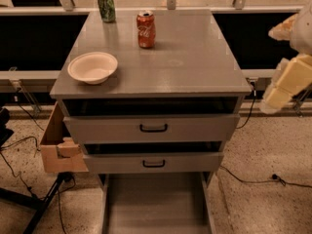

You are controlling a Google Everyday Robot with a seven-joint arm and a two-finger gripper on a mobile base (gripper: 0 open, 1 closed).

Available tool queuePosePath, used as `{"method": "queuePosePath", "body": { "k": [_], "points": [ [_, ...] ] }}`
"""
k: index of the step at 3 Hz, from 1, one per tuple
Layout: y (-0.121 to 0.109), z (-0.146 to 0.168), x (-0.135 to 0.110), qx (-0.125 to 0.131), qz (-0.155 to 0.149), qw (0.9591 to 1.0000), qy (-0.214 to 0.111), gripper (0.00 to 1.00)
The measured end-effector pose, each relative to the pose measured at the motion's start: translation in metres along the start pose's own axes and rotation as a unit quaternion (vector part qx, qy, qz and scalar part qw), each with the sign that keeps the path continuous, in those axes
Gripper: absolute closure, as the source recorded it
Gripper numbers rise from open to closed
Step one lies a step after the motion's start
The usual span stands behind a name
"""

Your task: Place coke can into bottom drawer

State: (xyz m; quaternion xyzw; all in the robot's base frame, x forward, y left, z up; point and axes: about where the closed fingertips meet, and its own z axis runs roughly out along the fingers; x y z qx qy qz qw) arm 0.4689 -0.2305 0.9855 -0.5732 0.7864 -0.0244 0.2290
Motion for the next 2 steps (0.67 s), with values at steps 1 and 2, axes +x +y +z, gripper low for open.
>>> {"method": "queuePosePath", "body": {
  "k": [1,2],
  "points": [
    [-0.063,0.014,-0.018,0.047,0.032,0.9935,-0.098,0.0],
    [-0.129,0.027,-0.049,0.086,0.05,0.9735,-0.206,0.0]
  ]
}}
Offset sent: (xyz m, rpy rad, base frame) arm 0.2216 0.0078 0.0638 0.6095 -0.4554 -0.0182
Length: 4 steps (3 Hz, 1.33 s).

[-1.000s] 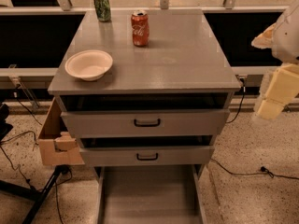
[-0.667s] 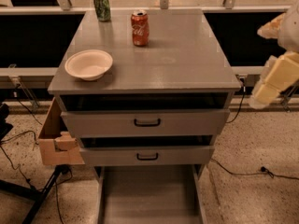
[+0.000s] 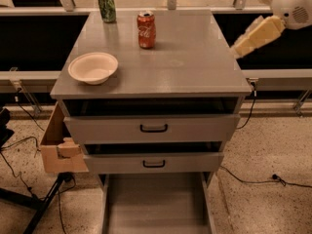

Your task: Place coke can into bottom drawer

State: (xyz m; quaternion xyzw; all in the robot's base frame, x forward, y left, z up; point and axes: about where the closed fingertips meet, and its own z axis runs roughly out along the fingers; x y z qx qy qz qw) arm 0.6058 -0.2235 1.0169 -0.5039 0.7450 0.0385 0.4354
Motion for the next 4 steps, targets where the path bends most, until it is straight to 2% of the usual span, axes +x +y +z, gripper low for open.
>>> {"method": "queuePosePath", "body": {
  "k": [1,2,4],
  "points": [
    [-0.047,0.069,-0.057,0.004,0.009,0.991,-0.134,0.0],
    [-0.064,0.125,-0.085,-0.009,0.025,0.985,-0.17,0.0],
    [-0.065,0.131,-0.09,-0.012,0.023,0.9843,-0.175,0.0]
  ]
}}
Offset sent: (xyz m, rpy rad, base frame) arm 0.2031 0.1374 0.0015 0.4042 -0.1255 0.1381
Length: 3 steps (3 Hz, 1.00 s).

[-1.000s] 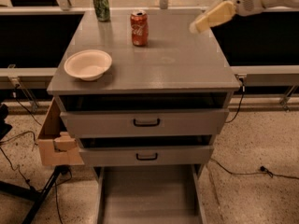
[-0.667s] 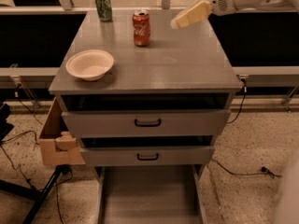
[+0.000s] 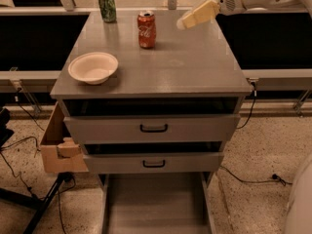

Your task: Place coke can into bottom drawer

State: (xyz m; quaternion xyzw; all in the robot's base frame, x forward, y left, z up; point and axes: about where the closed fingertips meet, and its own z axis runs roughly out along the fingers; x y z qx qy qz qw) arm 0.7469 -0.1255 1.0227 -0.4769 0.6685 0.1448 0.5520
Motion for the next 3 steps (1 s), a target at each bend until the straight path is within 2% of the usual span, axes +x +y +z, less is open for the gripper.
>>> {"method": "queuePosePath", "body": {
  "k": [1,2,3],
  "points": [
    [-0.008,0.024,0.005,0.012,0.02,0.9996,-0.014,0.0],
    [-0.035,0.091,0.019,0.051,0.066,0.9959,-0.034,0.0],
    [-0.048,0.16,0.025,0.071,0.093,0.9914,-0.06,0.0]
  ]
}}
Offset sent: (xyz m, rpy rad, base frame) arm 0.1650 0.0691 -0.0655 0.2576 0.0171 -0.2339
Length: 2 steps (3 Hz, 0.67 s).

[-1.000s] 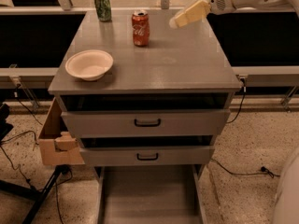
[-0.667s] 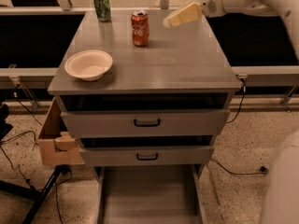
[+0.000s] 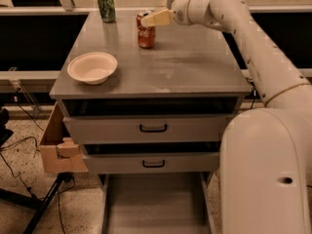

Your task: Place coke can into bottom drawer

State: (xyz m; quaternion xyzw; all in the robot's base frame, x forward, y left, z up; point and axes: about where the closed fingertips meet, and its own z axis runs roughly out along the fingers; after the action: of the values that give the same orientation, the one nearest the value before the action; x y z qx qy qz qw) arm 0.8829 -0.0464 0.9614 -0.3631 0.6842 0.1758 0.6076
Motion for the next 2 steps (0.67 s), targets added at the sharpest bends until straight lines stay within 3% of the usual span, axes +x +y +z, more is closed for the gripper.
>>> {"method": "queuePosePath", "body": {
  "k": [1,2],
  "points": [
    [0.012,0.03,0.007,-0.008,0.006,0.9999,-0.009,0.0],
    [0.028,0.05,0.023,-0.02,0.038,0.9986,-0.032,0.0]
  ]
}}
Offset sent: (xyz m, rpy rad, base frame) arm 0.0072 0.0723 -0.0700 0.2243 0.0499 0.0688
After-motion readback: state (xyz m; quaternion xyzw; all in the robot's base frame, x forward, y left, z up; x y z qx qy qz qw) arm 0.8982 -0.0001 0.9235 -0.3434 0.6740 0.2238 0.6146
